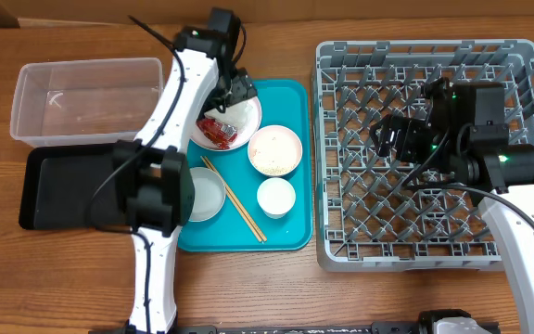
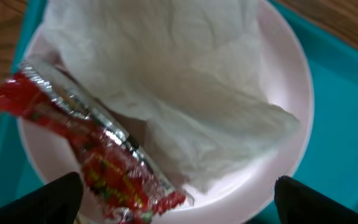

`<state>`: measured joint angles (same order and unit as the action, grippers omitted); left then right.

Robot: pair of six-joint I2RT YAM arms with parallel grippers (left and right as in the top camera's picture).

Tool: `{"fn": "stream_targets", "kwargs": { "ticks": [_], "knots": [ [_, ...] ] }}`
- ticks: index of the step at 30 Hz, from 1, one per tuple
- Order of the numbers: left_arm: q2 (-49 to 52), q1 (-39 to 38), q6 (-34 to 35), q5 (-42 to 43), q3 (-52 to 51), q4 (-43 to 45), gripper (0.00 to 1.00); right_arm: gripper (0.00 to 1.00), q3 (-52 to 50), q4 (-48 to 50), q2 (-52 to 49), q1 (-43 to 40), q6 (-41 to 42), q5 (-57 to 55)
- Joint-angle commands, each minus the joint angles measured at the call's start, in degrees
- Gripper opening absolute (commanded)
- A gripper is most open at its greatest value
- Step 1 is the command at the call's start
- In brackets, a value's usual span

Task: Sort waste into correct bins and load items into the dishwasher
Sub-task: 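Grasp the tissue and red wrapper with the left gripper and lift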

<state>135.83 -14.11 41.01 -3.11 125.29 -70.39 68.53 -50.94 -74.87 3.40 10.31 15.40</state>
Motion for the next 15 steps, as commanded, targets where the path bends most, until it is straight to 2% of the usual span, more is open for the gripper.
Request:
{"fn": "stream_targets", "kwargs": {
  "ticks": [1,11,12,15],
  "knots": [
    [2.89,1.05,1.92,1.75,0.70,1.09,1.00,1.00,1.18,-0.42,-0.07,-0.22,-0.04,-1.86],
    [7.69,1.07,1.81,1.68,0.44,2.05,0.99,1.00,1.18,-0.68,-0.07,-0.22,-0.02,-1.86],
    [8.07,1.07,1.81,1.66,0.44,2.05,0.97,1.00,1.18,-0.70,-0.07,-0.22,-0.02,-1.86],
    [8.94,1.07,1.84,1.68,0.44,2.08,0.77,1.00,1.18,-0.68,-0.07,-0.22,-0.02,-1.86]
  ]
}}
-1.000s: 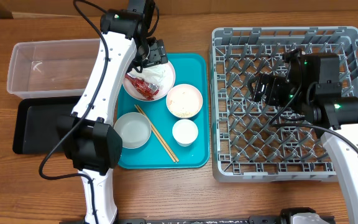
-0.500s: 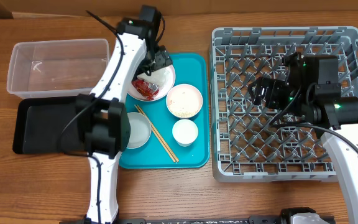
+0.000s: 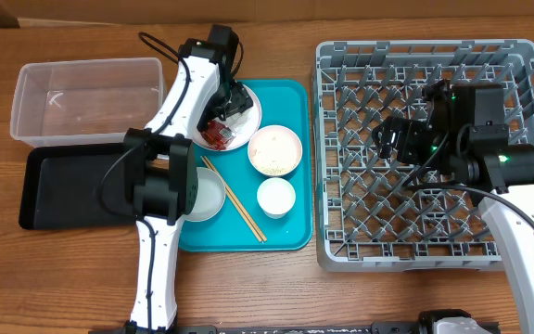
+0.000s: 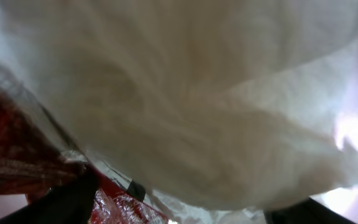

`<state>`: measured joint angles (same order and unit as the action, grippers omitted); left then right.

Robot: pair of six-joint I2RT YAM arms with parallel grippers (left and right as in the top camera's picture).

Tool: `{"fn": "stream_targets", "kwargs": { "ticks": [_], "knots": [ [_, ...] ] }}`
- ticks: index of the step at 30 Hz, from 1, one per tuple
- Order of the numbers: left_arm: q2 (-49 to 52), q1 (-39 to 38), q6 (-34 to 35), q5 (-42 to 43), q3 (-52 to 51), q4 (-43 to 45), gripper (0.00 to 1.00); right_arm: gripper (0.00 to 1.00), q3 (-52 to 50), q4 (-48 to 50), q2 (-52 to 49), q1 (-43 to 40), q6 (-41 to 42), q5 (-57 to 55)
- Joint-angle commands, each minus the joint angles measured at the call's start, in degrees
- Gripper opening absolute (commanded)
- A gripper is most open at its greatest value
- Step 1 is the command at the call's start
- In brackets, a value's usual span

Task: Sort waste into correct bins and load items into the dishwasher
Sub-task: 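Grasp the tissue and red wrapper with the left gripper and lift, then carry the tissue and wrapper left and drop into the clear bin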

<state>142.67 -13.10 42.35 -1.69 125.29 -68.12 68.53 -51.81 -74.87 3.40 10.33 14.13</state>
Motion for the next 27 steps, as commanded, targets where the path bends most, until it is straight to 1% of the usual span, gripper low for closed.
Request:
{"fn": "stream_targets", "kwargs": {
  "ticks": [1,3,6,7,8,13,16,18,21,25,27],
  "knots": [
    [2.40,0.07,0.50,0.24,0.44,-0.20,0.71,1.00,1.18,0.20,-0.07,-0.22,-0.04,-0.59],
    [2.84,0.07,0.17,0.24,0.44,-0.22,0.57,1.00,1.18,0.20,-0.07,-0.22,-0.04,-0.59],
    [3.19,0.00,-0.42,0.22,0.44,-0.70,0.30,1.00,1.18,0.20,-0.07,-0.22,-0.04,-0.59],
    [3.19,0.00,-1.86,0.24,0.44,-0.85,0.13,1.00,1.18,0.20,-0.07,-0.22,-0.04,-0.59],
    [3.19,0.00,-2.60,0.33,0.44,-0.83,0.05,1.00,1.18,0.20,-0.07,-0.22,-0.04,-0.59],
    [2.67,0.20,-11.85,4.46,3.13,-2.27,0.04,1.00,1.18,0.20,-0.07,-0.22,-0.04,-0.59],
    [2.14,0.63,-12.76,4.57,9.16,-6.80,0.04,1.00,1.18,0.20,-0.07,-0.22,-0.04,-0.59],
    [1.53,1.07,-13.77,4.76,15.15,-10.49,0.04,1.00,1.18,0.20,-0.07,-0.22,-0.04,-0.57],
    [0.76,2.12,-14.80,4.79,26.99,-17.33,0.04,1.00,1.18,0.20,-0.07,-0.22,-0.04,-0.57],
    [0.66,4.42,-15.17,4.66,40.46,-24.98,0.04,1.00,1.18,0.28,-0.07,-0.22,-0.04,-0.57],
    [0.66,6.25,-15.15,4.50,43.63,-27.10,0.04,1.00,1.18,0.28,-0.07,-0.22,-0.04,-0.57]
  ]
}}
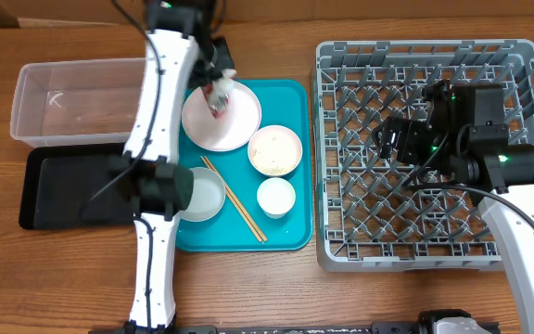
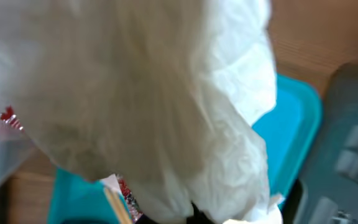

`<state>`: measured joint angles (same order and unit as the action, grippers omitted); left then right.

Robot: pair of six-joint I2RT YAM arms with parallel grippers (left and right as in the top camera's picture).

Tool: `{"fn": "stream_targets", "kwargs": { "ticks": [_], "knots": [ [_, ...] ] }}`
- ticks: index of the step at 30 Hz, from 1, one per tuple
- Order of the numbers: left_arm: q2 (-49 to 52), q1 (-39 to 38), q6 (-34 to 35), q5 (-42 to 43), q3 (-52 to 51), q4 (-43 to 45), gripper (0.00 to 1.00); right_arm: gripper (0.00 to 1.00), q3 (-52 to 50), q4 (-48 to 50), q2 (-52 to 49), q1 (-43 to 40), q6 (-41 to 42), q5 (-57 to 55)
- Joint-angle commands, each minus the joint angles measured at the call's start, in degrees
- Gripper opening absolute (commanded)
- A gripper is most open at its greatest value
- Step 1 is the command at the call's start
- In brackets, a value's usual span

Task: Sort waste into correct bins and load items into the dishwasher
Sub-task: 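Carry the tissue and wrapper left and drop into the clear bin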

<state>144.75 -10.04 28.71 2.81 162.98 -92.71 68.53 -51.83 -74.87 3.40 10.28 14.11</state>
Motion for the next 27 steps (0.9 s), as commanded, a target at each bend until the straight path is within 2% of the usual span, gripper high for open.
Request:
{"fn": "stream_targets", "kwargs": {
  "ticks": [1,7,10,13,15,17,19,20,22,27],
  "knots": [
    [-1.42,4.17,-1.46,-0.26,6.51,-3.10,0.04,1.00,1.18,0.31,-0.07,-0.22,0.00,-0.57],
    [-1.40,12.13,1.97,-0.46,5.01,-4.09,0.04,1.00,1.18,0.28,-0.07,-0.22,0.26,-0.52],
    [-1.14,15.82,5.03,-1.99,3.89,-2.86,0.04,1.00,1.18,0.26,-0.07,-0.20,0.26,-0.35],
    [-0.61,18.56,5.18,-1.73,2.36,-0.87,0.07,1.00,1.18,0.17,-0.07,-0.20,0.28,-0.28],
    [-0.48,19.82,5.16,-1.73,-0.04,-0.02,0.11,1.00,1.18,0.02,-0.07,-0.20,0.28,-0.31],
    [-0.46,20.48,5.14,-1.77,-2.89,0.61,0.21,1.00,1.18,0.00,-0.07,-0.20,0.26,-0.31],
    [-0.46,20.79,5.03,-1.77,-5.66,1.09,0.37,1.00,1.18,0.07,-0.07,-0.20,0.28,-0.31],
    [-0.46,20.81,4.59,-1.75,-7.21,1.40,0.40,1.00,1.18,0.07,-0.07,-0.20,0.26,-0.31],
    [-0.46,20.81,3.63,-1.70,-8.98,1.46,0.46,1.00,1.18,0.07,-0.07,-0.20,0.28,-0.31],
    [-0.76,20.81,-1.81,2.45,-8.50,1.40,0.51,1.00,1.18,0.07,-0.07,-0.20,0.26,-0.31]
  ]
}}
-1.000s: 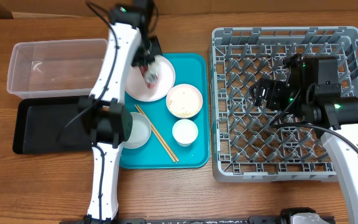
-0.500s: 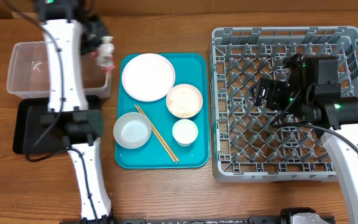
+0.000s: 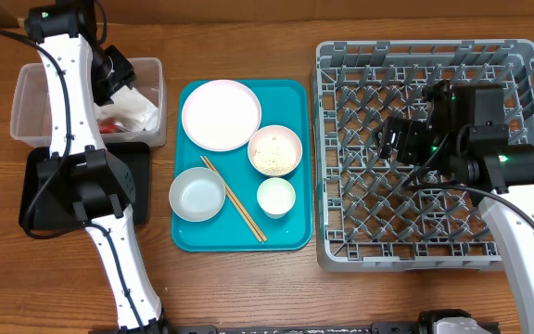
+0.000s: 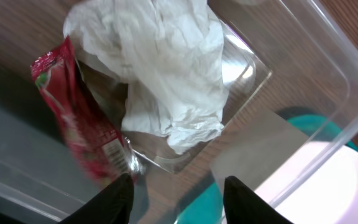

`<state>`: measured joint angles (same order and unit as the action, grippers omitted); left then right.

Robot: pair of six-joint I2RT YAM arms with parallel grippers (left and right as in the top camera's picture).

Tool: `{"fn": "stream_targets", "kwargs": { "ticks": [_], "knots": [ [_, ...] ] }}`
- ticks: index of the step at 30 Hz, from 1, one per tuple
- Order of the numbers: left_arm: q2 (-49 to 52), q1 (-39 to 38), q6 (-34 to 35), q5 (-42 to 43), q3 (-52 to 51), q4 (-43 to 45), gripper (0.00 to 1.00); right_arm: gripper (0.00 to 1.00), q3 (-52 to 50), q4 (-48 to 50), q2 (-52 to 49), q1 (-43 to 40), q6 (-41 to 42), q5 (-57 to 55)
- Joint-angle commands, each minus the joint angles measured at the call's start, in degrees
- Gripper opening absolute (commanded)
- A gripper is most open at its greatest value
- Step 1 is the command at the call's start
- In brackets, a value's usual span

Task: Sort waste into correct bins and load items into the dishwasher
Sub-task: 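Carry the tissue and wrapper left and drop into the clear bin, then grasp the white cup with the left gripper and lift it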

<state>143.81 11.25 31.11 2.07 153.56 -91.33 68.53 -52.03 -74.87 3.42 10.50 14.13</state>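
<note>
My left gripper (image 3: pixel 116 70) hangs open over the right end of the clear plastic bin (image 3: pixel 26 83), nothing between its fingers (image 4: pixel 114 199). Below it in the bin lie a crumpled white napkin (image 4: pixel 160 68) and a red snack wrapper (image 4: pixel 73 118); the overhead view shows the napkin (image 3: pixel 139 111) and the wrapper (image 3: pixel 109 123) there too. The white plate (image 3: pixel 221 114) on the teal tray (image 3: pixel 290 232) is bare. My right gripper (image 3: pixel 399 137) hovers over the grey dish rack (image 3: pixel 425 250); its jaws are too dark to read.
The tray also carries a bowl with food residue (image 3: pixel 274 150), a small cup (image 3: pixel 275 196), a pale bowl (image 3: pixel 197 194) and chopsticks (image 3: pixel 235 199). A black tray (image 3: pixel 49 199) sits in front of the clear bin, left of the teal tray.
My left gripper held the napkin and wrapper above the plate; now it is open over the clear bin, and both pieces lie inside. The right arm has not moved.
First my left gripper was open just above the napkin and wrapper on the plate. Then it was pressed down onto them. After that it held them lifted over the plate's back edge. Now they lie in the clear bin and the plate is bare.
</note>
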Motion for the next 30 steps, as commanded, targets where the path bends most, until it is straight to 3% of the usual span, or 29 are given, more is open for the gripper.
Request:
{"fn": "stream_targets", "kwargs": {
  "ticks": [1,11,19,24,30],
  "knots": [
    [-0.04,-0.42,-5.31,4.63,1.44,0.02,0.52,1.00,1.18,0.26,-0.07,-0.22,0.04,-0.33],
    [-5.95,-1.99,-20.02,17.29,14.64,-5.49,0.57,1.00,1.18,0.31,-0.07,-0.22,0.02,-0.33],
    [-16.06,-4.48,-23.04,18.12,13.64,-5.49,0.62,1.00,1.18,0.22,-0.07,-0.22,0.04,-0.31],
    [-23.28,-7.32,-23.82,19.98,5.27,-5.49,0.60,1.00,1.18,0.20,-0.07,-0.22,0.02,-0.31],
    [-31.78,-13.33,-25.14,16.28,-13.81,-5.49,0.61,1.00,1.18,0.24,-0.07,-0.22,0.02,-0.33]
  ]
}}
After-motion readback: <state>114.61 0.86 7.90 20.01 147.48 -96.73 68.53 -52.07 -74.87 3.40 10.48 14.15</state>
